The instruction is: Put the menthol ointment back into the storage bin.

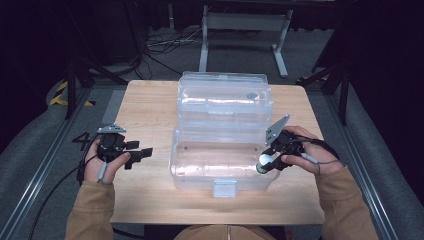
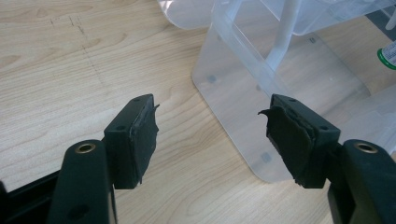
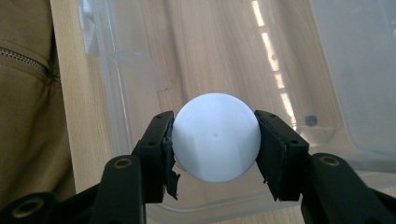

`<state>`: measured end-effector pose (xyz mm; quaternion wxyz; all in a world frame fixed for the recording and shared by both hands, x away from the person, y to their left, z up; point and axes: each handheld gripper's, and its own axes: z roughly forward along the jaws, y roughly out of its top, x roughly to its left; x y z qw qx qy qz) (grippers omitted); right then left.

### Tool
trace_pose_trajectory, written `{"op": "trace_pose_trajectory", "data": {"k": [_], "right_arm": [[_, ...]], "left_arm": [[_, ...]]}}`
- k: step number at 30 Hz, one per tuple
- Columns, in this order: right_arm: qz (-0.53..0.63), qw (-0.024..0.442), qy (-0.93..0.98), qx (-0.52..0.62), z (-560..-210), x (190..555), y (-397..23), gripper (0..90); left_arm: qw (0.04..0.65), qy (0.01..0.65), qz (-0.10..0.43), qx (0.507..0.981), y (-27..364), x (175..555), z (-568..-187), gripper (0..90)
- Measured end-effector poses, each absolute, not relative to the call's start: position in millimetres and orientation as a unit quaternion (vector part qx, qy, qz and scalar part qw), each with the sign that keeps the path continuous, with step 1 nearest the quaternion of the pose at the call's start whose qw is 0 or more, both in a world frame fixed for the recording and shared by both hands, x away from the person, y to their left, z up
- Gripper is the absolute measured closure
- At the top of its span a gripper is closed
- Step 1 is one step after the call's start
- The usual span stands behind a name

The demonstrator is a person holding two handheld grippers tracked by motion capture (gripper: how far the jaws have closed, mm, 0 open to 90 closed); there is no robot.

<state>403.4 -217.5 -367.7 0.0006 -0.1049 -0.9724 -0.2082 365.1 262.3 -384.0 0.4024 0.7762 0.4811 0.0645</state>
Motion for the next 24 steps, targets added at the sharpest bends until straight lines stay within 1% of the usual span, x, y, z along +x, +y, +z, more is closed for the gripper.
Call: {"op": "trace_pose_trajectory", "data": {"k": [24], "right_arm": [[-0.178, 0.022, -0.98, -0.09, -386.8, 408.9, -201.7, 50.2]], "left_arm": [[0.401, 0.486, 0.063, 0.774, 265.1, 363.4, -385.4, 34.0]]}}
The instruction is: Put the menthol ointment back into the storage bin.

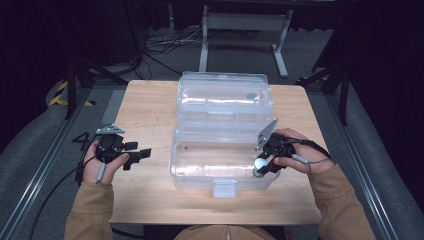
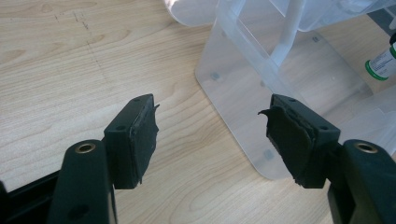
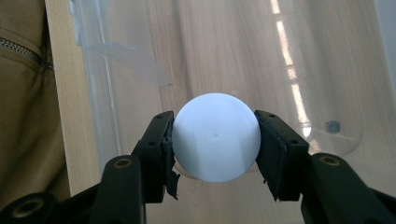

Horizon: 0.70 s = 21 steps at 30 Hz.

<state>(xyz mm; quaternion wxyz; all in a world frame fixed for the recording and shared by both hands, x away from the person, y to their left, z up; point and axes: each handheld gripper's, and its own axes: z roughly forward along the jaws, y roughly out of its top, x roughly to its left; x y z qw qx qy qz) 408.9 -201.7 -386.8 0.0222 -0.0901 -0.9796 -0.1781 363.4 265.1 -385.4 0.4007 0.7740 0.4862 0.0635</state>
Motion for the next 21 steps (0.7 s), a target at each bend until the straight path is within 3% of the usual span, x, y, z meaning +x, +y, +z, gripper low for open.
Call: {"op": "trace_pose_trajectory", "data": {"k": [21], "right_arm": [[-0.149, 0.039, -0.985, -0.081, -402.9, 408.8, -187.0, 50.2]], "left_arm": [[0.4, 0.487, 0.062, 0.774, 265.4, 364.0, -386.2, 34.0]]}}
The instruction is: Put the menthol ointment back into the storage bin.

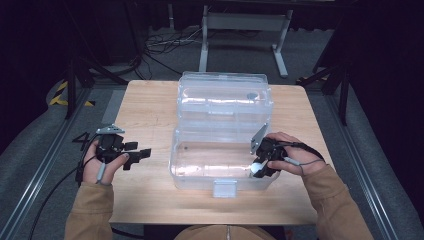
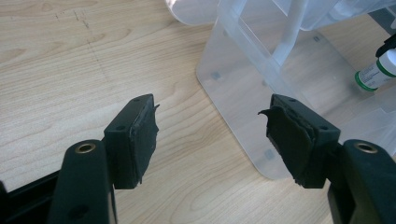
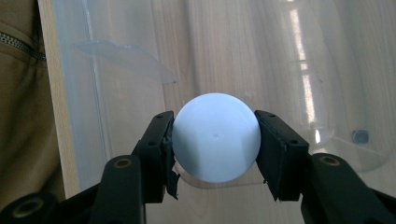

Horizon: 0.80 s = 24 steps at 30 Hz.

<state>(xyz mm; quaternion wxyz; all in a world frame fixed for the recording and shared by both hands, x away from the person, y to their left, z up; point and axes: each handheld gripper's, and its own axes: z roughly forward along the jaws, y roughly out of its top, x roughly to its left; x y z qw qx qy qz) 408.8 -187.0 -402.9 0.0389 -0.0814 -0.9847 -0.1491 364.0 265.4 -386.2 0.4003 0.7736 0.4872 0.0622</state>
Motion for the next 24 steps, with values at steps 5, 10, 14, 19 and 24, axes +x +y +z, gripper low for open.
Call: {"op": "trace_pose_trajectory", "data": {"k": [5, 10, 14, 19, 24], "right_arm": [[-0.148, 0.04, -0.985, -0.076, -404.9, 409.5, -185.7, 50.2], [-0.147, 0.041, -0.985, -0.077, -405.0, 408.8, -184.7, 50.2], [-0.148, 0.046, -0.985, -0.074, -406.3, 407.8, -182.0, 50.2], [-0.149, 0.048, -0.985, -0.066, -409.0, 408.0, -179.8, 50.2], [-0.142, 0.053, -0.986, -0.065, -412.0, 409.0, -178.9, 50.2]], "left_arm": [[0.4, 0.487, 0.062, 0.774, 265.2, 364.5, -386.6, 33.9], [0.4, 0.487, 0.062, 0.774, 265.4, 364.6, -386.7, 33.9], [0.399, 0.488, 0.061, 0.774, 265.4, 364.5, -386.8, 33.9], [0.399, 0.488, 0.062, 0.774, 265.4, 364.7, -387.0, 34.0], [0.399, 0.488, 0.062, 0.774, 265.9, 364.8, -387.1, 33.9]]}}
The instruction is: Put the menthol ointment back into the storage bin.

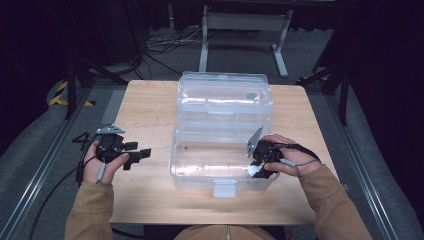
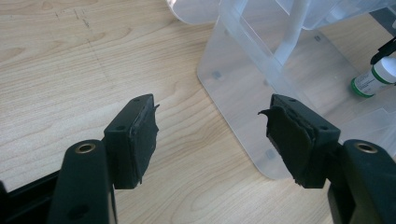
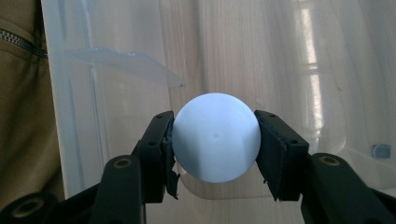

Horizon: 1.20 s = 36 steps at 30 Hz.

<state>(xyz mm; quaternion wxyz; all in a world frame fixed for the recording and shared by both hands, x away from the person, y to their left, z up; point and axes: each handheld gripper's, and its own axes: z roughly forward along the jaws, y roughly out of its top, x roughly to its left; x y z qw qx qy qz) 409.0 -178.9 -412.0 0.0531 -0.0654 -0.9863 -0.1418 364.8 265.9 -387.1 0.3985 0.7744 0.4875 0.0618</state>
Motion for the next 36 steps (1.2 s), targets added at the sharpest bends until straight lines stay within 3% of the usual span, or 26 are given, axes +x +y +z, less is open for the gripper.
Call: {"op": "trace_pose_trajectory", "data": {"k": [32, 36], "right_arm": [[-0.144, 0.06, -0.985, -0.069, -415.7, 411.2, -180.5, 49.0], [-0.157, 0.061, -0.983, -0.069, -413.2, 411.0, -182.6, 44.9]], "left_arm": [[0.398, 0.487, 0.06, 0.775, 264.6, 366.3, -388.1, 33.9], [0.399, 0.485, 0.06, 0.776, 263.8, 366.9, -387.9, 34.0]]}}
